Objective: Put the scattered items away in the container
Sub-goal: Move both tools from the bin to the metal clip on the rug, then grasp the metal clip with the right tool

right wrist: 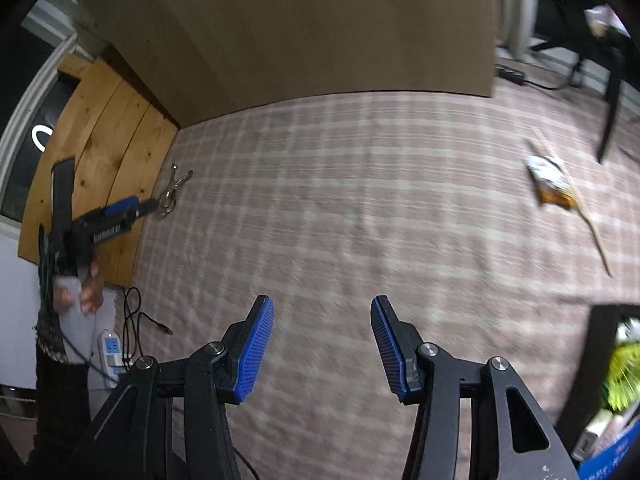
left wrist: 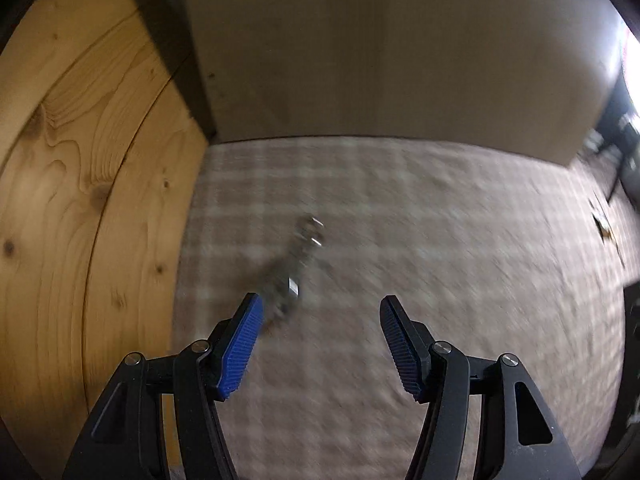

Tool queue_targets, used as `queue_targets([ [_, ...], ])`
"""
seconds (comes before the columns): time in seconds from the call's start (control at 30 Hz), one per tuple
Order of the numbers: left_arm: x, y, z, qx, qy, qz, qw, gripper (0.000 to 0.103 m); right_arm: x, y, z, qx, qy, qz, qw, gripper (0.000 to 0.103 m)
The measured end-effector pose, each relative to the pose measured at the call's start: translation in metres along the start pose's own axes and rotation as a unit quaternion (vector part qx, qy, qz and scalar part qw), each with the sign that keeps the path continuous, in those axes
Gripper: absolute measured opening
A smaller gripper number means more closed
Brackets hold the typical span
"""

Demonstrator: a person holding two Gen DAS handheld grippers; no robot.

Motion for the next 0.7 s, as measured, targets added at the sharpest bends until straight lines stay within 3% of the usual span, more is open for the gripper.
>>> queue_targets([
  [0.17,-0.025,0.027,-0.022,0.021,-0.005,-0.026,0.9994,0.065,-0.024,0.016,-0.019,-0.002,-0.01,-0.015,1.0,0.047],
  [0.23,-0.027,0.037,-0.023,0.024,0.001,-0.035,0.9991,0.065,-0.031,0.021,-0.024,-0.001,-0.035,-0.028,0.999,0.047],
  [0.47,-0.02,0.065,-0.013,0.046,0.007,-0.056,0.9973,0.064,-0.049,0.038,-0.031,-0.011,-0.035,-0.044,0.998,0.047],
  [0.7,0.001,0.068,0.016,0.058,0.015,-0.039,0.9974,0.048,-0.053,0.056,-0.038,-0.031,-0.032,-0.061,0.997,0.047],
])
Point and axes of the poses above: each gripper's, at about its wrist camera, not at the fingertips, and y roughly the way its jaws point, z to its right, x to its underside, the point moved 6 cm from there along y, roughly the way its jaws point, and after that the axes turned 15 degrees about -z, right-handed, at the moved point
